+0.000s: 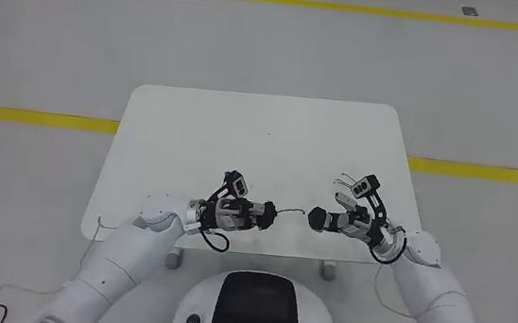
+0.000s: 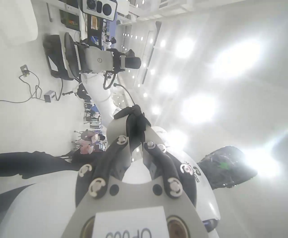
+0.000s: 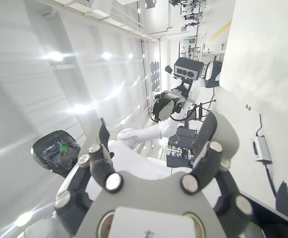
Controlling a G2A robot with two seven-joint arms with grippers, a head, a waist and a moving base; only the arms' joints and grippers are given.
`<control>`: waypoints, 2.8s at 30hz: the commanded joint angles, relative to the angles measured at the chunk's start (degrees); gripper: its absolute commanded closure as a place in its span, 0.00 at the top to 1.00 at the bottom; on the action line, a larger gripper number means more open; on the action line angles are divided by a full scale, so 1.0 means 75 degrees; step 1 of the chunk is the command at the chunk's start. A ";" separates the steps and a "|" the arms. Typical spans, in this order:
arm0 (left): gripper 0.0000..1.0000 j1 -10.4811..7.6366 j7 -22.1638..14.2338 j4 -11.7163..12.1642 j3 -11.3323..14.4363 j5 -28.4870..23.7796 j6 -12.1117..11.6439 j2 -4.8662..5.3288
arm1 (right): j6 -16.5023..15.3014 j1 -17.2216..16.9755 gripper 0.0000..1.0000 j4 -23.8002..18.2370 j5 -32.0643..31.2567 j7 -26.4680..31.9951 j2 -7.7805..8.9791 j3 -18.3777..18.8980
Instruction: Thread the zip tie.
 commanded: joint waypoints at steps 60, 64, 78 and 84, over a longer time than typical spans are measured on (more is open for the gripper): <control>0.00 0.0000 0.0000 0.0000 0.0000 0.0000 0.0000 0.0000 | 0.0064 0.0354 1.00 0.0324 0.1238 0.0277 -0.0358 -0.0700; 0.00 0.0000 0.0000 0.0000 0.0000 0.0000 0.0000 0.0000 | 0.0060 0.0407 1.00 0.0393 0.1262 0.0317 -0.0381 -0.0729; 0.00 0.0000 0.0000 0.0000 0.0000 0.0000 0.0000 0.0000 | 0.0309 0.0176 0.41 -0.0005 0.1077 0.0130 -0.0380 -0.0683; 0.00 0.0000 0.0000 0.0000 0.0000 0.0000 0.0000 0.0000 | 0.0589 0.0143 0.29 -0.0002 0.1090 0.0014 -0.0387 -0.0632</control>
